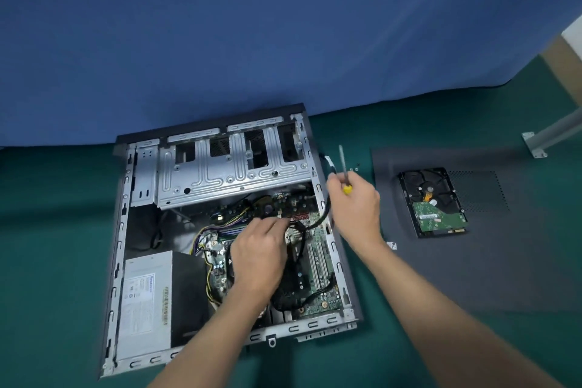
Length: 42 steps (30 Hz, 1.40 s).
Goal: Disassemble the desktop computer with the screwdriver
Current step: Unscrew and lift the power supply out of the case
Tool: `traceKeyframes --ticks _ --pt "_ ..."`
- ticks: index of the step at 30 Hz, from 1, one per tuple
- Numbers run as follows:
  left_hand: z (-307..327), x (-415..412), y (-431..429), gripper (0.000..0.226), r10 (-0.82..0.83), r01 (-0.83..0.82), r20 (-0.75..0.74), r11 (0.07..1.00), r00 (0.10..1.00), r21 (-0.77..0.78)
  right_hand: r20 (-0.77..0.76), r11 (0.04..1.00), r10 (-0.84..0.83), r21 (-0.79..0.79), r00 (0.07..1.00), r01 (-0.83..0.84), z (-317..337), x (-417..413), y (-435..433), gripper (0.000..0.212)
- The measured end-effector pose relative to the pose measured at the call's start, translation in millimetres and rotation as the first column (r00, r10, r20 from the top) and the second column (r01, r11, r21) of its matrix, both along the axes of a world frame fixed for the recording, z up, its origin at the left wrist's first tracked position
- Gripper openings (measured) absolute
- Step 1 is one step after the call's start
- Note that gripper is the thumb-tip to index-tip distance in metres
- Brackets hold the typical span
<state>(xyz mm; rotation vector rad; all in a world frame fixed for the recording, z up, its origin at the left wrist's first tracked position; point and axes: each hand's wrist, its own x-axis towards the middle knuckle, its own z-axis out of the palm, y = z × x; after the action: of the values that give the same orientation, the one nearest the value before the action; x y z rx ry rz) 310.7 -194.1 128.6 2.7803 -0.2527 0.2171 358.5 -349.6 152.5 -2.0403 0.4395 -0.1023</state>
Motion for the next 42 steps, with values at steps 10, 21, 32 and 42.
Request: traceKeyframes --ticks 10,21,32,42 --pt "56 31 -59 0.029 -0.180 0.189 0.305 0.982 0.935 -0.001 -0.259 0.810 0.242 0.585 0.935 -0.047 40 -45 -91 0.032" --pt "4 17 -105 0.067 -0.160 0.234 -0.249 0.923 0.955 0.306 -0.577 0.540 -0.417 0.464 0.702 0.702 -62 -63 -139 0.021" --pt "2 20 -98 0.060 -0.233 0.284 -0.248 0.938 0.940 0.198 -0.657 0.247 -0.517 0.499 0.548 0.831 -65 -40 -137 0.008" --pt "-4 -3 12 0.047 0.130 -0.106 -0.175 0.985 0.976 0.139 -0.032 0.982 0.160 0.104 0.987 -0.156 10 -41 -23 0.012"
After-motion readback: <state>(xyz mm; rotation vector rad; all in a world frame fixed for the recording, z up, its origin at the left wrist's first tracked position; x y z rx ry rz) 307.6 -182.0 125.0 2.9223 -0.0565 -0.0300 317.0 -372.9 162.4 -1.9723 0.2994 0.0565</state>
